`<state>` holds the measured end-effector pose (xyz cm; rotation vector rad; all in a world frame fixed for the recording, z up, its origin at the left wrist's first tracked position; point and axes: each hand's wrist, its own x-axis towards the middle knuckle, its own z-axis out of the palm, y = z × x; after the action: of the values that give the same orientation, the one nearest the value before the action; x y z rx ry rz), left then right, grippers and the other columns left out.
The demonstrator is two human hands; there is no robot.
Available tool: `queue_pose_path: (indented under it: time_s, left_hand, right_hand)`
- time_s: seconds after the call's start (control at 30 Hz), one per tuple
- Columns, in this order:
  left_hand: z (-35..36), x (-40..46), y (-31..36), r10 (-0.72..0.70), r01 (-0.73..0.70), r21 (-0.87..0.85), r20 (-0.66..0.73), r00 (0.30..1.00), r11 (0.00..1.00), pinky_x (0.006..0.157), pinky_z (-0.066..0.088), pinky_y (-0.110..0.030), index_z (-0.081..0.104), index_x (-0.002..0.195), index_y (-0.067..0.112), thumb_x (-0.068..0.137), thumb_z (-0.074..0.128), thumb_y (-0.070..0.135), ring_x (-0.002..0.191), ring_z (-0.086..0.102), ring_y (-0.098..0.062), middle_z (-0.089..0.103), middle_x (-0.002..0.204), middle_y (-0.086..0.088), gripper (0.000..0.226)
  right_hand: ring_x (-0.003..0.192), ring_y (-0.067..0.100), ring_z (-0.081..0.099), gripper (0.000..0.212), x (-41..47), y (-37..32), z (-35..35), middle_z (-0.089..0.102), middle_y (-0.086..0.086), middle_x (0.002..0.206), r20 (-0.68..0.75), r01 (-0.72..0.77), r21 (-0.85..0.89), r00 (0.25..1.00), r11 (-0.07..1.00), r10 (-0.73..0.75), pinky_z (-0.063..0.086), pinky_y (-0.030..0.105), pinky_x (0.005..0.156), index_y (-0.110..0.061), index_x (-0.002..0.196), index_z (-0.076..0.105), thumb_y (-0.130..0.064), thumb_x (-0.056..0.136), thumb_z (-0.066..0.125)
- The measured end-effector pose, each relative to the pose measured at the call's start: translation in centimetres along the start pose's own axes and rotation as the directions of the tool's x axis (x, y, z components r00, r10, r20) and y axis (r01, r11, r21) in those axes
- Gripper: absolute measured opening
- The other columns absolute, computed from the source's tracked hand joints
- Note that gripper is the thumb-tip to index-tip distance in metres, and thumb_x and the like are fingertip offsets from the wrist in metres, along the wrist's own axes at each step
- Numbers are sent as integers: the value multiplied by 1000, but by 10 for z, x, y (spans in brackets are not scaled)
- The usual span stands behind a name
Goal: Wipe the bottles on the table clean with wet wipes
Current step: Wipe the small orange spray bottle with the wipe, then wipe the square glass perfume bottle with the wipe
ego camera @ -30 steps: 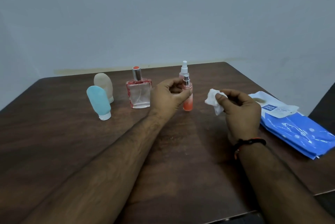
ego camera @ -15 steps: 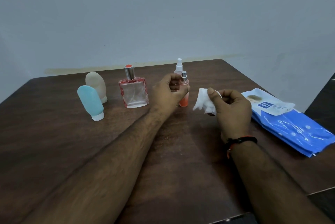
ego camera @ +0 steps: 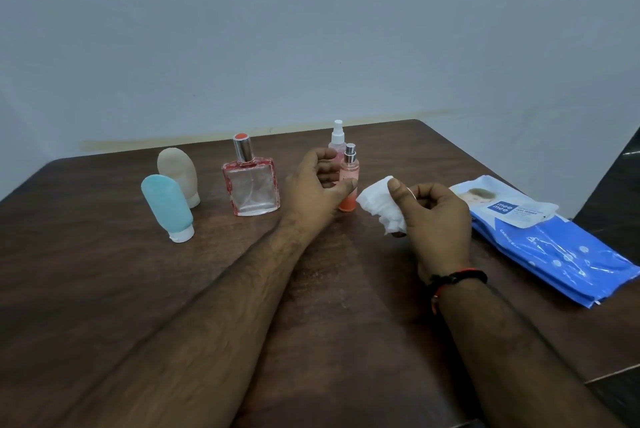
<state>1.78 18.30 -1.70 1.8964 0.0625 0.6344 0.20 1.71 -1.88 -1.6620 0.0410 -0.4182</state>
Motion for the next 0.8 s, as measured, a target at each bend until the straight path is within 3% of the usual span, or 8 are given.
queue_pose_path:
  time_s: [0.13, 0.37, 0.47, 0.53, 0.63, 0.8]
  left_hand:
    - [1, 0, -1, -2, 2, 8, 9, 1000, 1000, 77, 54, -10, 58, 126, 15, 76, 84, 14, 92, 66, 3, 70, 109, 3, 57]
    - [-3, -4, -2, -9, 9, 10, -14, 1000, 1000, 89, 59, -30, 58, 125, 14, 73, 87, 18, 100, 67, -6, 69, 113, 2, 60]
    - [-11, -14, 2, 11, -9, 61, -35, 999, 998, 90, 57, -26, 58, 122, 17, 73, 87, 26, 101, 65, -4, 67, 114, 5, 58]
    - [-20, -23, 3, 46, -42, 105, -37, 998, 994, 88, 56, -22, 59, 120, 20, 74, 87, 30, 100, 64, -1, 67, 113, 8, 55]
    - [-37, -36, 4, 97, -84, 182, -64, 993, 980, 78, 54, -15, 63, 117, 19, 76, 84, 30, 92, 63, -1, 66, 103, 9, 48]
    - [-75, -55, 0, 191, -132, 337, -149, 970, 932, 65, 45, -10, 66, 101, 25, 78, 82, 30, 77, 58, -7, 61, 84, 8, 29]
  right_hand:
    - [61, 10, 63, 30, 1, 2, 1, 66, -3, 65, 24, -17, -1, 1000, 1000, 17, 54, 31, 61, -18, 73, 65, -45, 79, 77]
    - [68, 14, 65, 32, 2, 6, 2, 71, 3, 75, 59, -61, 8, 996, 998, 60, 56, 36, 66, -16, 76, 64, -45, 81, 75]
    - [73, 21, 71, 33, 0, 5, 3, 73, 5, 79, 102, -122, 11, 988, 992, 120, 60, 40, 69, -14, 80, 63, -46, 85, 72]
    - [70, 25, 72, 33, -3, 3, 3, 74, 9, 79, 141, -150, 42, 980, 988, 143, 60, 40, 65, -12, 81, 62, -43, 86, 71]
    - [61, 21, 70, 23, -12, -6, 4, 74, 12, 80, 230, -235, 149, 953, 960, 198, 56, 28, 51, -6, 90, 62, -27, 90, 70]
    - [61, 21, 71, 18, -29, -14, 13, 75, 17, 85, 387, -345, 250, 892, 905, 233, 55, 26, 49, 1, 100, 62, -10, 89, 70]
